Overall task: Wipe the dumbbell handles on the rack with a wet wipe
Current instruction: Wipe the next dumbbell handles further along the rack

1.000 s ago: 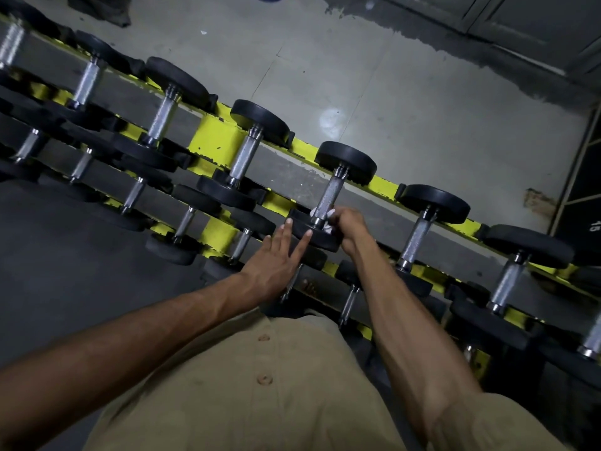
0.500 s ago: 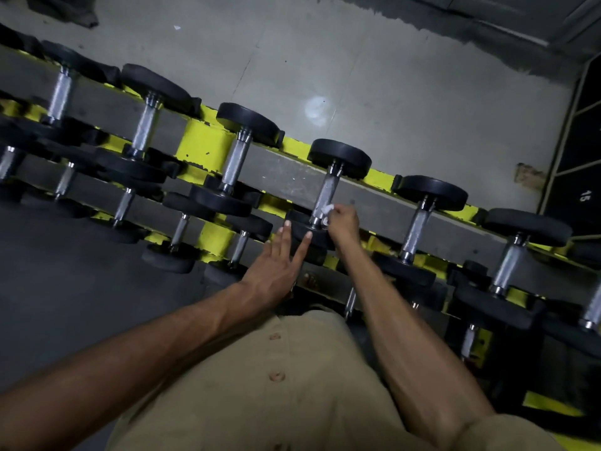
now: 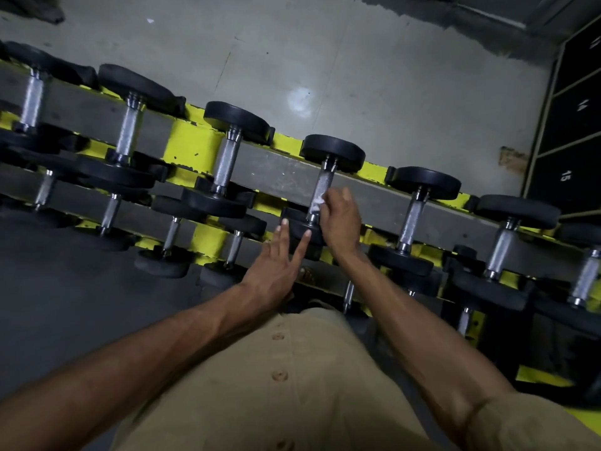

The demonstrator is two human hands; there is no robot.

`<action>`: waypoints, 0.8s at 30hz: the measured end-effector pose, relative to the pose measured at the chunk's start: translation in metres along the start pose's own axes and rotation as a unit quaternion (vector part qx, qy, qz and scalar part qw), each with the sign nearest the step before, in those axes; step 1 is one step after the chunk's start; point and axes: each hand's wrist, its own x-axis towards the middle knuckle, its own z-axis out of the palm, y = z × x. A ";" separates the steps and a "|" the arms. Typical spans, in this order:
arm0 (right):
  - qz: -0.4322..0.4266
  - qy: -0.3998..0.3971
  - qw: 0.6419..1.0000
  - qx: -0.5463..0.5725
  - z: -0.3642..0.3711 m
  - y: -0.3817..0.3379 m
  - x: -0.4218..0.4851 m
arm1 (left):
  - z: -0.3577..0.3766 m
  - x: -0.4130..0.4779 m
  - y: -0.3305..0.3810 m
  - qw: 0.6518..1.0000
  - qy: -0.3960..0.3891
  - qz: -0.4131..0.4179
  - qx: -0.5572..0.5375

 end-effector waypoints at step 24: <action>-0.299 -0.365 0.760 -0.446 -0.027 -0.058 0.091 | 0.013 0.005 -0.006 0.999 0.038 0.015 -0.019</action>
